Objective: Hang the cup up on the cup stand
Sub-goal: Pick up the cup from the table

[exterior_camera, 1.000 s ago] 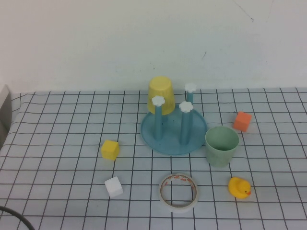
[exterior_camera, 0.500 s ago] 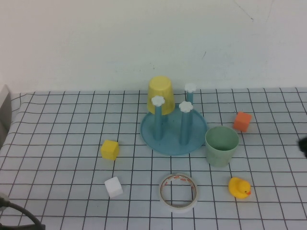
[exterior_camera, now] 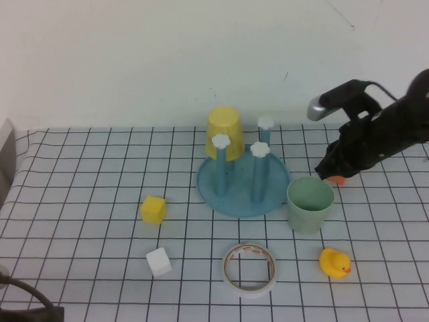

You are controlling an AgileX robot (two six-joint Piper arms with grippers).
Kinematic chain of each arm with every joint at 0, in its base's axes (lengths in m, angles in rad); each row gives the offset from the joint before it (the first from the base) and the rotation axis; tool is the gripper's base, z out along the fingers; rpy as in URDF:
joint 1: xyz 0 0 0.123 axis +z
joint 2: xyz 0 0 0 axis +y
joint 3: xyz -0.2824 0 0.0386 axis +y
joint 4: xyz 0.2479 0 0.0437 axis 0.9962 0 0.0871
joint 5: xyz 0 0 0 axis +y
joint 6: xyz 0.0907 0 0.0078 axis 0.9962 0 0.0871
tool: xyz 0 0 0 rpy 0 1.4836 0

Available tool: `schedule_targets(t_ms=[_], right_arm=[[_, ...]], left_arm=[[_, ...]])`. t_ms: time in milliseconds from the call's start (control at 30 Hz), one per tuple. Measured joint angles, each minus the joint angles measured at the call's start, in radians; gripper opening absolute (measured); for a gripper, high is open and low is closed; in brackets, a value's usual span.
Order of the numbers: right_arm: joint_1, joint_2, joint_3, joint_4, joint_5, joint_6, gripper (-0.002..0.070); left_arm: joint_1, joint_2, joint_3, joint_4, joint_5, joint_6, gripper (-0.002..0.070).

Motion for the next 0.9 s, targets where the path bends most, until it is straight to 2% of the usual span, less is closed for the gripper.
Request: schedule_targets(t_ms=[33, 67, 167, 300, 467, 600, 700, 833, 900], right_arm=[[0.000, 0.030, -0.032, -0.019, 0.026, 0.019, 0.0112], [0.000, 0.073, -0.084, -0.052, 0.068, 0.050, 0.0199], [0.000, 0.116, -0.146, -0.088, 0.102, 0.088, 0.0337], [0.000, 0.150, -0.179, -0.100, 0.109, 0.102, 0.0390], [0.000, 0.210, -0.183, -0.112, 0.159, 0.102, 0.0398], [0.000, 0.234, -0.183, -0.122, 0.184, 0.102, 0.0359], [0.000, 0.234, -0.183, -0.122, 0.188, 0.102, 0.0263], [0.000, 0.234, -0.183, -0.122, 0.209, 0.102, 0.0079], [0.000, 0.234, -0.185, -0.122, 0.231, 0.112, 0.0036]], left_arm=[[0.000, 0.000, 0.000, 0.000, -0.003, 0.005, -0.0001], [0.000, 0.000, 0.000, -0.002, -0.007, 0.007, -0.0001], [0.000, 0.000, 0.000, -0.002, -0.010, 0.008, -0.0001], [0.000, 0.000, 0.000, -0.002, -0.013, 0.008, -0.0002], [0.000, 0.002, 0.000, -0.002, -0.017, 0.046, -0.0002], [0.000, 0.002, 0.000, -0.013, -0.019, 0.059, -0.0001], [0.000, 0.002, 0.000, -0.024, -0.021, 0.059, -0.0001], [0.000, 0.003, 0.000, -0.030, -0.022, 0.064, -0.0001], [0.000, 0.003, 0.000, -0.044, -0.025, 0.064, -0.0001]])
